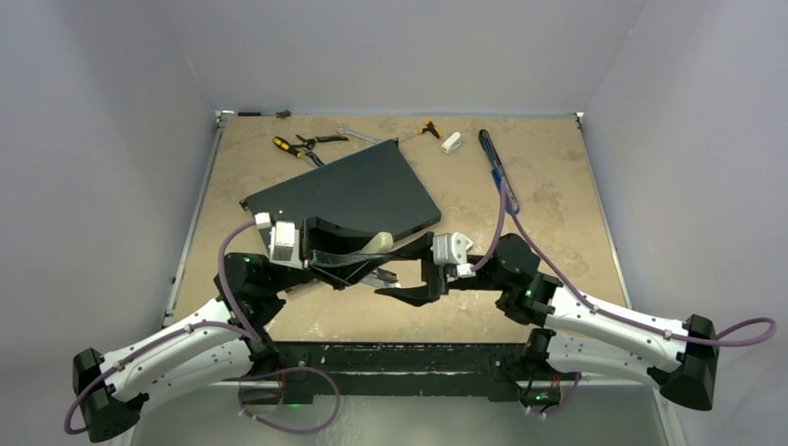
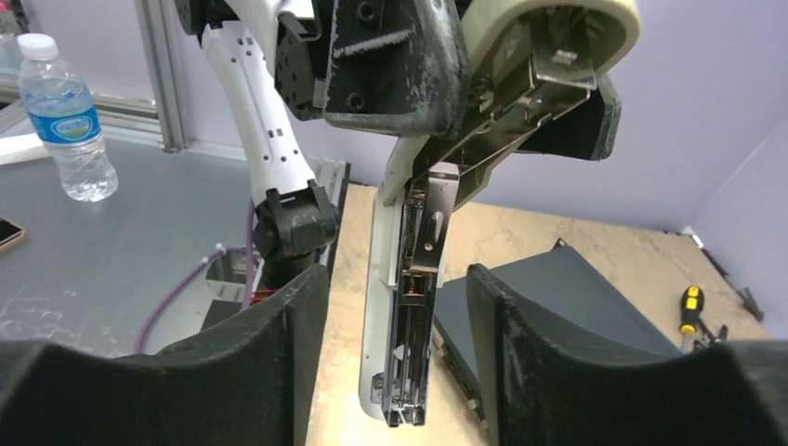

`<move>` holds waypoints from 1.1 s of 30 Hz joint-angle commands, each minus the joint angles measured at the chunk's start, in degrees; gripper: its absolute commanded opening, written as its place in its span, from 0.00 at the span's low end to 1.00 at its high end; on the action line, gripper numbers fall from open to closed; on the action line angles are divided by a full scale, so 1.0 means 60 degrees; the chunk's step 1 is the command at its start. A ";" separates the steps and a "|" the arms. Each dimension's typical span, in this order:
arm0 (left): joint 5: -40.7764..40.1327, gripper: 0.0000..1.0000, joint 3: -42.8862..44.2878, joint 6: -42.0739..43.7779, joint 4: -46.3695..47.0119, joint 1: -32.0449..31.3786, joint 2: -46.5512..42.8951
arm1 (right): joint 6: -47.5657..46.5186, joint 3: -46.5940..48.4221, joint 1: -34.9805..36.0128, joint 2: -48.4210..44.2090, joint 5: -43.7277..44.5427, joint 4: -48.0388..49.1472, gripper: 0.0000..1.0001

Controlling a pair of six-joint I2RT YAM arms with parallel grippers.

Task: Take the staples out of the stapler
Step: Unload the staple at the center of the board.

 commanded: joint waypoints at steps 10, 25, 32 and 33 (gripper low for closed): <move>0.0872 0.00 0.0082 -0.0372 0.0885 0.0004 0.0004 | 0.0645 0.0391 0.0023 0.0605 -0.0444 0.1407 0.49; 0.0871 0.00 -0.0055 -0.0294 0.1295 0.0012 0.0098 | 0.1163 0.0260 0.0026 0.0929 -0.0411 0.1444 0.26; 0.0567 0.00 -0.0129 -0.0234 0.1298 0.0008 0.0043 | 0.1585 0.0233 0.0027 0.0888 0.0436 0.1383 0.00; 0.0420 0.00 -0.0122 -0.0182 0.1159 0.0011 -0.0002 | 0.1592 0.0211 0.0018 0.0843 0.0452 0.1364 0.00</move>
